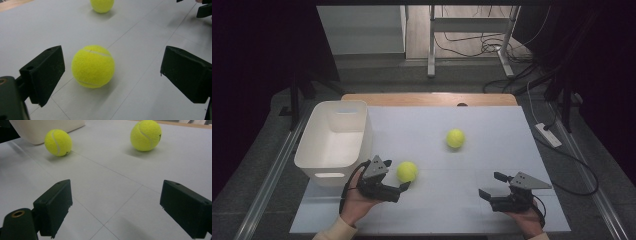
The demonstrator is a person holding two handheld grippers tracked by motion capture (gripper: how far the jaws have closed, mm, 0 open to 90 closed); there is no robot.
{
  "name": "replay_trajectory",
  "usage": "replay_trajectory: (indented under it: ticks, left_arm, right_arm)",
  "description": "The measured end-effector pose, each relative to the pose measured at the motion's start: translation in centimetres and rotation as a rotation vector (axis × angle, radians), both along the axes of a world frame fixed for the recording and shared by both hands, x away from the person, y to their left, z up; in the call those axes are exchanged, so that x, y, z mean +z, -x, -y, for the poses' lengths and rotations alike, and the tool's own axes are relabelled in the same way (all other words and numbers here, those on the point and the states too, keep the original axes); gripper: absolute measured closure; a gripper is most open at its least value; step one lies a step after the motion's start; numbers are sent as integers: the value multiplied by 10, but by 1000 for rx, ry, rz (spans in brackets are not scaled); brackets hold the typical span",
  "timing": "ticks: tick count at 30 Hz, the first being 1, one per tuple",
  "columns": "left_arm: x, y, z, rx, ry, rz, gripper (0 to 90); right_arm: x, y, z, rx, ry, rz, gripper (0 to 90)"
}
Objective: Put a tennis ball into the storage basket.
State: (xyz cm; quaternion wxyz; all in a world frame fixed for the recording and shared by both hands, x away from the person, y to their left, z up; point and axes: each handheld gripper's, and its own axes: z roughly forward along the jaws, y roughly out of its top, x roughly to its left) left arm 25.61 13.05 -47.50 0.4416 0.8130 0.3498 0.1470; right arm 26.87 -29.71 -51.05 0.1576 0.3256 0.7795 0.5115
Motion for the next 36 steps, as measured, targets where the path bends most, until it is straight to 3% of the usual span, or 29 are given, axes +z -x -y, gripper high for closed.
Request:
replay_trajectory:
  ticks: [8, 23, 30, 36]
  left_arm:
    - [7, -9, 6, 5, -6, -14, 61]
    - [10, -28, 20, 17, -94, -80, 47]
    - [4, -37, 28, 18, -140, -126, 35]
    - [-4, -43, 33, 12, -175, -142, 27]
  right_arm:
    - [0, 0, 0, 1, -1, -4, 111]
    - [-1, -2, -1, 1, 4, -5, 111]
    - [-1, -1, -2, 3, 4, -6, 111]
    - [-1, -2, -2, 4, 9, -8, 111]
